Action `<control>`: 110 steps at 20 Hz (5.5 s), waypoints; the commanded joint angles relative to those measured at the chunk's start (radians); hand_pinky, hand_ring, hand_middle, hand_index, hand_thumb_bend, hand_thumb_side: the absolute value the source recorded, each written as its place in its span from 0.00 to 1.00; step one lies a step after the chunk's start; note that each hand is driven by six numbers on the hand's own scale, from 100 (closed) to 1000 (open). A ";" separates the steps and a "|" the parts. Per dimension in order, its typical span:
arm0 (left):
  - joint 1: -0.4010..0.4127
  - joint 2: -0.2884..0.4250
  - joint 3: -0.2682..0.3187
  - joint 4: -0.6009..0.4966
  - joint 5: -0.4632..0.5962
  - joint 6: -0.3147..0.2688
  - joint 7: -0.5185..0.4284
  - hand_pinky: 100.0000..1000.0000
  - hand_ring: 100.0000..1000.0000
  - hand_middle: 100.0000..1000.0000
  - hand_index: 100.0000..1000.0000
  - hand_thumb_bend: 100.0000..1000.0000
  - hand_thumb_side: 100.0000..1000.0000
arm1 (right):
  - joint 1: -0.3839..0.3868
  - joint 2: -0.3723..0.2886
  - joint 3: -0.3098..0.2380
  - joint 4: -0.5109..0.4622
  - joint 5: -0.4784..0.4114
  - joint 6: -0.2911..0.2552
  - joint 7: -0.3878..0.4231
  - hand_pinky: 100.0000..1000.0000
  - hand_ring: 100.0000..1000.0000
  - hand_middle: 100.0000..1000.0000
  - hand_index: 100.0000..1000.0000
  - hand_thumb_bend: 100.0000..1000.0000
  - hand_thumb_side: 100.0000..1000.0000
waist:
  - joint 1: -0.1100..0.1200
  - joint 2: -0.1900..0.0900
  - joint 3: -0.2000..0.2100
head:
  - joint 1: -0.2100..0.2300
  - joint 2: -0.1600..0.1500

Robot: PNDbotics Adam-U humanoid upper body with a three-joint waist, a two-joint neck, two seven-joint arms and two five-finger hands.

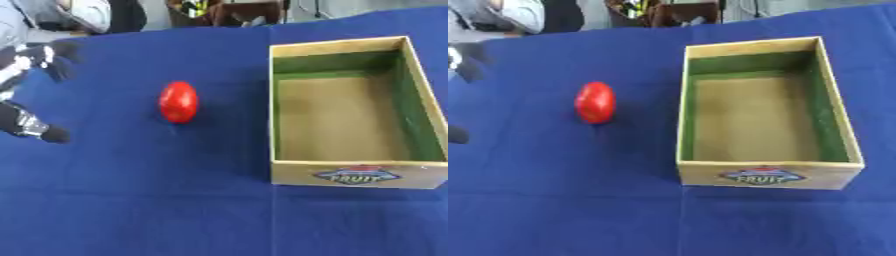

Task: Pick up objects on the table and place them in the box.

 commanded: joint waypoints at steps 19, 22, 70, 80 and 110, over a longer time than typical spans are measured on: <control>-0.238 -0.069 -0.057 0.193 -0.024 0.002 -0.039 0.53 0.59 0.71 0.95 1.00 0.68 | -0.019 -0.018 0.003 -0.019 -0.002 0.002 0.006 0.98 0.96 0.49 0.68 0.00 0.50 | 0.008 -0.013 -0.022 | 0.024 -0.015; -0.259 -0.087 -0.062 0.218 -0.068 0.001 -0.041 0.54 0.61 0.72 0.96 1.00 0.65 | -0.016 -0.016 0.004 -0.019 -0.003 0.003 0.006 0.98 0.96 0.49 0.68 0.00 0.50 | 0.007 -0.016 -0.020 | 0.032 -0.015; -0.405 -0.212 -0.093 0.400 -0.549 -0.039 -0.043 0.68 0.79 0.84 1.00 1.00 0.46 | -0.050 0.004 0.017 -0.019 -0.011 0.002 0.025 0.99 0.97 0.48 0.68 0.00 0.47 | 0.021 0.031 -0.085 | 0.117 -0.085; -0.407 -0.206 -0.089 0.453 -0.567 -0.023 -0.109 0.65 0.72 0.68 0.94 1.00 0.39 | -0.050 0.001 0.019 -0.019 -0.011 0.004 0.028 0.99 0.97 0.48 0.68 0.00 0.47 | 0.019 0.044 -0.084 | 0.129 -0.088; -0.399 -0.210 -0.084 0.386 -0.435 -0.017 -0.145 0.56 0.51 0.56 0.81 1.00 0.43 | -0.041 0.002 0.017 -0.019 0.003 0.031 0.009 1.00 0.98 0.47 0.67 0.00 0.48 | 0.015 0.043 -0.073 | 0.147 -0.078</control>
